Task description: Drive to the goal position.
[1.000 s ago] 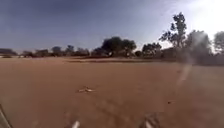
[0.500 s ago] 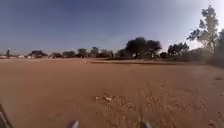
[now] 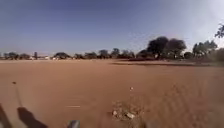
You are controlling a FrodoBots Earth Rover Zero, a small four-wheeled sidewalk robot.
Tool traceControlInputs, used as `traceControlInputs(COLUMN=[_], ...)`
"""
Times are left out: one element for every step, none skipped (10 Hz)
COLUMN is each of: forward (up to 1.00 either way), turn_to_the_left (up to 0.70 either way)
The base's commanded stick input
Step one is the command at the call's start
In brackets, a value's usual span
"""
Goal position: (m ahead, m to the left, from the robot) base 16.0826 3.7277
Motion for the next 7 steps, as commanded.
traceControlInputs(forward=[1.00,1.00,1.00,1.00,1.00,1.00,1.00], turn_to_the_left=[0.03,0.03,0.03,0.03,0.03,0.03,0.03])
